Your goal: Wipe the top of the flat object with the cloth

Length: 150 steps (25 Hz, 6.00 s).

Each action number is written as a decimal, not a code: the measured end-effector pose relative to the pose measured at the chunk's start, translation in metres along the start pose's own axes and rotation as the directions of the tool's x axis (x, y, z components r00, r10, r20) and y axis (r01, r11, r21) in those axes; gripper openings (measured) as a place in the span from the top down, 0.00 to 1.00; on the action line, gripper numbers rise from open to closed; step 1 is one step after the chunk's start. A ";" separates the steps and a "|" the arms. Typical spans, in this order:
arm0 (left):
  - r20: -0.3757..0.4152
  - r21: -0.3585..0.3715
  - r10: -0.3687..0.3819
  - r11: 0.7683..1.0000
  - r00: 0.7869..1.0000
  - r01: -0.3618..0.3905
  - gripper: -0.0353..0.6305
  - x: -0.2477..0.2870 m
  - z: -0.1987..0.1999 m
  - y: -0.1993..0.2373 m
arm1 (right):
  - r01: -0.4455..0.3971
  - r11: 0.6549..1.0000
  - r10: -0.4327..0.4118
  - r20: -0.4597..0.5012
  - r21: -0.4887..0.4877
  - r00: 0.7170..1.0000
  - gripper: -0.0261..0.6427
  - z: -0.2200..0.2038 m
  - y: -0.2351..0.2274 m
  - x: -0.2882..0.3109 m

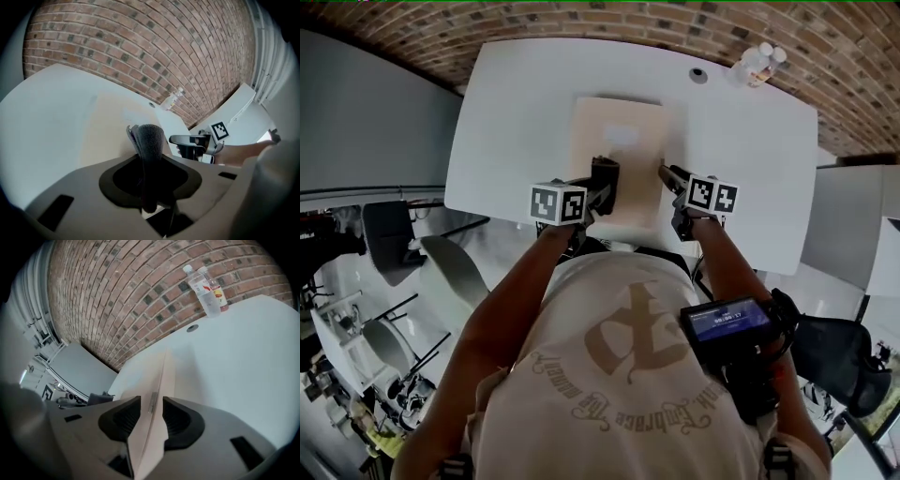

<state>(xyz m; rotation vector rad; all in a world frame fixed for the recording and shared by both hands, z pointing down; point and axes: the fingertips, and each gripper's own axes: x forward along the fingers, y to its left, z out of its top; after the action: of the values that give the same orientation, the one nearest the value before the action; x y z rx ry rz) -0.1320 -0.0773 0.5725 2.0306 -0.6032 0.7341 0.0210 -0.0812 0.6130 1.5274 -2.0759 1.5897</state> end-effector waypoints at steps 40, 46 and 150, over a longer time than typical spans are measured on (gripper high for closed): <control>-0.081 0.018 0.182 0.983 0.980 -0.181 0.74 -0.023 -0.025 0.055 | -0.043 0.994 0.024 -0.188 -0.100 0.982 0.70 0.013 -0.010 0.036; -0.039 -0.069 0.305 0.949 0.952 -0.307 0.75 -0.068 -0.038 0.097 | -0.045 0.994 0.026 -0.179 -0.104 0.983 0.70 0.013 -0.009 0.036; -0.017 0.181 -0.035 0.983 0.999 0.037 0.78 -0.008 0.060 0.164 | 0.286 0.955 -0.294 -0.109 -0.082 0.950 0.75 0.002 0.004 0.033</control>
<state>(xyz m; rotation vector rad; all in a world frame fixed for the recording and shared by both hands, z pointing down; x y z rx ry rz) -0.2289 -0.2104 0.6329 2.1954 -0.5060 0.8052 0.0034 -0.1040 0.6295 1.5858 -1.7278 1.4521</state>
